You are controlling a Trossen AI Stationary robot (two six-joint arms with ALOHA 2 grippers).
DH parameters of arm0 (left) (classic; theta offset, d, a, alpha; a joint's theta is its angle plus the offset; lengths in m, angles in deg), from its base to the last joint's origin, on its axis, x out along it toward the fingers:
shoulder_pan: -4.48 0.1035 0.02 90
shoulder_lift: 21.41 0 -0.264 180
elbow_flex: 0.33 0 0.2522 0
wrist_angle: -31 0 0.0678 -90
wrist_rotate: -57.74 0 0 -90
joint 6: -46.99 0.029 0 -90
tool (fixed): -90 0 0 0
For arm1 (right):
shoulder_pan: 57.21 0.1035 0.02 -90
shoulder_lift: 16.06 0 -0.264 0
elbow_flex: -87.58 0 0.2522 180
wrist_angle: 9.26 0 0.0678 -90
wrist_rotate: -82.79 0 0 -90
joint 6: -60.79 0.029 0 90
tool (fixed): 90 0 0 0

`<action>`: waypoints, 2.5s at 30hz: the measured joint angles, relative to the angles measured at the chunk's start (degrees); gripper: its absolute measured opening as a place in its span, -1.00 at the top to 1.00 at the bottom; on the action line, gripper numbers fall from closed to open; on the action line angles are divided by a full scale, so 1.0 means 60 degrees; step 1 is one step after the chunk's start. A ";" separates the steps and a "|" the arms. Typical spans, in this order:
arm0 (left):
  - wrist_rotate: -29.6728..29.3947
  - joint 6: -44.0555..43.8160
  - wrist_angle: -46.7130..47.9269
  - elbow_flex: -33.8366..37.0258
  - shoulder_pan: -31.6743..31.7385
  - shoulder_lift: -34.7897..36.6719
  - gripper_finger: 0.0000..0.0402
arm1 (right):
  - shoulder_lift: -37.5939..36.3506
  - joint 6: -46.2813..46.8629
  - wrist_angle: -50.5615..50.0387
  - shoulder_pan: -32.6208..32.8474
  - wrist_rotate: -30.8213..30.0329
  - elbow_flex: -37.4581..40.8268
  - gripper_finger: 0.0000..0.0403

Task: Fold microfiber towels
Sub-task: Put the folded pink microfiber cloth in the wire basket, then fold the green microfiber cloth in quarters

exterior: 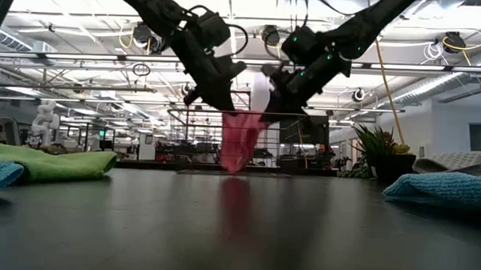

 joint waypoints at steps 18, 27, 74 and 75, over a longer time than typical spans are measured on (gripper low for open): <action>-0.0108 0.1014 0.0871 -0.0672 0.0112 -0.0072 0.79 | -0.0305 -0.0387 -0.0131 -0.0069 0.0248 0.0004 0.59; -0.0559 0.1154 0.1470 -0.0878 0.0153 -0.0068 0.27 | -0.0336 -0.0323 -0.0348 -0.0066 0.0260 -0.0001 0.29; -0.2819 -0.6592 0.7109 0.2227 -0.5488 0.2681 0.97 | 0.0111 -0.3071 -0.0980 0.2747 -0.2158 0.0004 1.00; -0.2821 -0.6781 0.6997 0.2345 -0.5610 0.2687 0.96 | 0.0077 -0.3120 -0.0950 0.2660 -0.2308 0.0001 1.00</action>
